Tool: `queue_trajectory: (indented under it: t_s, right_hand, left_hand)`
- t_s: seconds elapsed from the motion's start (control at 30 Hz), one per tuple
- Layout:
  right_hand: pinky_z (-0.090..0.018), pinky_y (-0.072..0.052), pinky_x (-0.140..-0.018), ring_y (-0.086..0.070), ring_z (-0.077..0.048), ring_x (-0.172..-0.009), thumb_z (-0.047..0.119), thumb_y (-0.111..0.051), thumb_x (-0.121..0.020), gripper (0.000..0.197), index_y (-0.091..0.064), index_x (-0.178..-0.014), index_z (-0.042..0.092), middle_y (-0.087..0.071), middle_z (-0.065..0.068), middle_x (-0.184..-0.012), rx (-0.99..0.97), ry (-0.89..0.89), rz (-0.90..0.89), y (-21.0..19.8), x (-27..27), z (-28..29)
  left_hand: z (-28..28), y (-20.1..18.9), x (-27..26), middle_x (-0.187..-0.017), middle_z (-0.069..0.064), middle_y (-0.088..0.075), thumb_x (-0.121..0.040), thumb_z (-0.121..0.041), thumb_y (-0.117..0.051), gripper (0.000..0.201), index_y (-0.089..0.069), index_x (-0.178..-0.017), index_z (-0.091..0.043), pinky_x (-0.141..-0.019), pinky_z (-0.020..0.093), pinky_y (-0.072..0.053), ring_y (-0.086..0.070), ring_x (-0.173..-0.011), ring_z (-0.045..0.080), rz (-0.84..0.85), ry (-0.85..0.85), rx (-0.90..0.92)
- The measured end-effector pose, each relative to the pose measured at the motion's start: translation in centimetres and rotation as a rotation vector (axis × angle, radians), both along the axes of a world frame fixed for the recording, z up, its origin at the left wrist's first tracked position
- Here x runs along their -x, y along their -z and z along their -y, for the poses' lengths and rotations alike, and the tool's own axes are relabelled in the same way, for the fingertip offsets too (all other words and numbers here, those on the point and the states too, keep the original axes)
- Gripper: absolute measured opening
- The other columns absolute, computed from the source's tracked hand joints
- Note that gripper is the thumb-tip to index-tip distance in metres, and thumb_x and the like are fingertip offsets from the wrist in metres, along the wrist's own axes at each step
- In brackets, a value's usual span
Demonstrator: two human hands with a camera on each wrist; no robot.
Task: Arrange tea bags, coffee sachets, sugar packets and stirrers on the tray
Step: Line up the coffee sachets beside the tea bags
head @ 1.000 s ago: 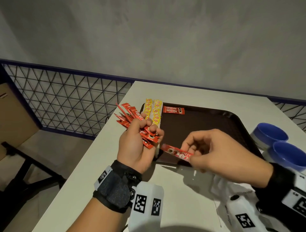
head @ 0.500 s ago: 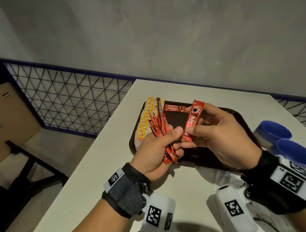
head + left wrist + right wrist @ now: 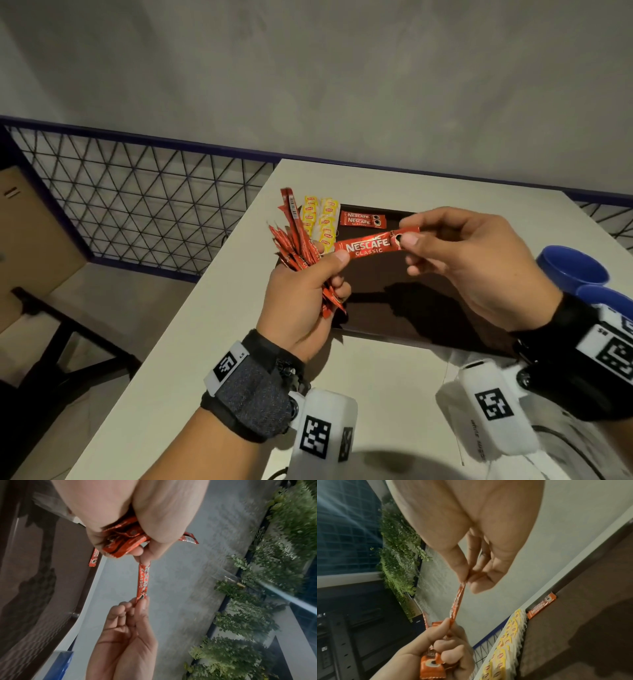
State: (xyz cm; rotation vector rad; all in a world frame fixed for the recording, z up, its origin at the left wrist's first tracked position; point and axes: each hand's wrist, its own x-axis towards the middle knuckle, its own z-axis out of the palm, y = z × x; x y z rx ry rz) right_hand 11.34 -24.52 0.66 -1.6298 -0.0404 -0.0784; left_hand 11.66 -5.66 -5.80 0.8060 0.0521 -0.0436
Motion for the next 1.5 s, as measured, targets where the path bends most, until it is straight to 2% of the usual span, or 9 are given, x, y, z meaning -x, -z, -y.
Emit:
queue_trajectory:
  t_s: [0.17, 0.27, 0.4, 0.73, 0.9, 1.13, 1.27, 1.4, 1.5]
  right_hand:
    - [-0.029, -0.062, -0.063, -0.069, -0.024, -0.070, -0.002, -0.077, -0.086, 0.010, -0.078, -0.095, -0.001, -0.075, -0.024, -0.086, 0.197, -0.097, -0.111, 0.3, -0.8, 0.6]
    - [-0.028, -0.063, -0.065, -0.069, -0.023, -0.072, 0.000, -0.076, -0.088, 0.011, -0.079, -0.098, -0.002, -0.076, -0.023, -0.089, 0.201, -0.093, -0.120, 0.8, -1.8, 0.5]
    - [-0.024, -0.060, -0.061, -0.065, -0.020, -0.069, 0.001, -0.075, -0.090, 0.010, -0.078, -0.100, -0.003, -0.075, -0.020, -0.087, 0.217, 0.061, -0.094, 1.0, -6.0, 1.1]
    - [-0.033, -0.056, -0.071, -0.067, -0.018, -0.072, 0.007, -0.074, -0.090, 0.012, -0.079, -0.098, 0.000, -0.079, -0.016, -0.095, 0.513, 0.052, -0.302, 4.0, -16.6, 2.9]
    - [-0.030, -0.056, -0.067, -0.068, -0.016, -0.070, 0.008, -0.075, -0.089, 0.012, -0.080, -0.098, 0.001, -0.080, -0.014, -0.096, 0.550, 0.043, -0.348, 5.0, -18.5, 2.9]
    - [-0.028, -0.062, -0.061, -0.069, -0.018, -0.069, 0.007, -0.083, -0.084, 0.013, -0.081, -0.095, 0.002, -0.079, -0.017, -0.094, 0.645, 0.068, -0.350, 5.4, -19.4, 2.6]
    - [-0.036, -0.065, -0.074, -0.069, -0.018, -0.069, 0.010, -0.086, -0.079, 0.010, -0.083, -0.087, 0.005, -0.080, -0.017, -0.092, 0.698, 0.058, -0.364, 5.4, -19.9, 2.3]
    - [-0.042, -0.065, -0.083, -0.068, -0.019, -0.067, 0.010, -0.087, -0.078, 0.011, -0.082, -0.085, 0.004, -0.079, -0.018, -0.090, 0.732, 0.053, -0.360, 5.3, -20.1, 1.9]
    - [-0.046, -0.063, -0.088, -0.066, -0.020, -0.067, 0.003, -0.084, -0.081, 0.004, -0.081, -0.079, 0.005, -0.078, -0.009, -0.073, 0.734, 0.038, -0.354, 5.2, -20.3, 1.8]
  left_hand:
    - [-0.6, -0.2, -0.4, -0.070, 0.002, -0.050, -0.093, 0.001, -0.067, 0.033, -0.073, -0.069, -0.020, -0.053, 0.024, -0.043, -0.046, -0.058, 0.011, -0.001, -0.067, 0.072]
    - [-0.9, 0.0, -0.8, -0.070, 0.001, -0.051, -0.090, -0.014, -0.073, 0.008, -0.065, -0.090, -0.012, -0.056, 0.024, -0.039, -0.049, -0.056, 0.010, -0.028, -0.057, 0.041]
    - [-0.8, 0.4, -0.9, -0.079, 0.001, -0.058, -0.084, -0.020, -0.076, 0.040, -0.063, -0.118, -0.003, -0.054, 0.024, -0.043, -0.048, -0.060, 0.011, -0.064, -0.040, 0.048]
    - [-0.5, 0.8, -1.0, -0.077, 0.000, -0.054, -0.090, -0.017, -0.073, 0.047, -0.061, -0.133, -0.001, -0.052, 0.024, -0.043, -0.046, -0.060, 0.011, -0.085, -0.003, 0.085]
    - [-0.4, 0.9, -1.0, -0.078, 0.001, -0.053, -0.086, -0.017, -0.075, 0.050, -0.063, -0.132, -0.002, -0.051, 0.024, -0.043, -0.045, -0.059, 0.011, -0.098, -0.002, 0.096]
    - [-0.2, 0.9, -0.8, -0.074, 0.000, -0.047, -0.086, -0.014, -0.073, 0.033, -0.063, -0.117, -0.009, -0.053, 0.024, -0.042, -0.044, -0.059, 0.012, -0.077, 0.034, 0.113]
    - [-0.1, 0.8, -0.7, -0.074, 0.000, -0.048, -0.084, -0.015, -0.075, 0.042, -0.062, -0.124, -0.007, -0.053, 0.024, -0.043, -0.044, -0.060, 0.012, -0.076, 0.026, 0.111]
    - [-0.1, 0.6, -0.7, -0.073, 0.000, -0.048, -0.084, -0.014, -0.074, 0.032, -0.063, -0.114, -0.010, -0.053, 0.024, -0.043, -0.045, -0.060, 0.012, -0.078, 0.025, 0.109]
    - [-0.2, 0.6, -0.6, -0.074, 0.000, -0.049, -0.084, -0.014, -0.074, 0.030, -0.064, -0.112, -0.011, -0.053, 0.024, -0.043, -0.045, -0.059, 0.011, -0.077, 0.030, 0.107]
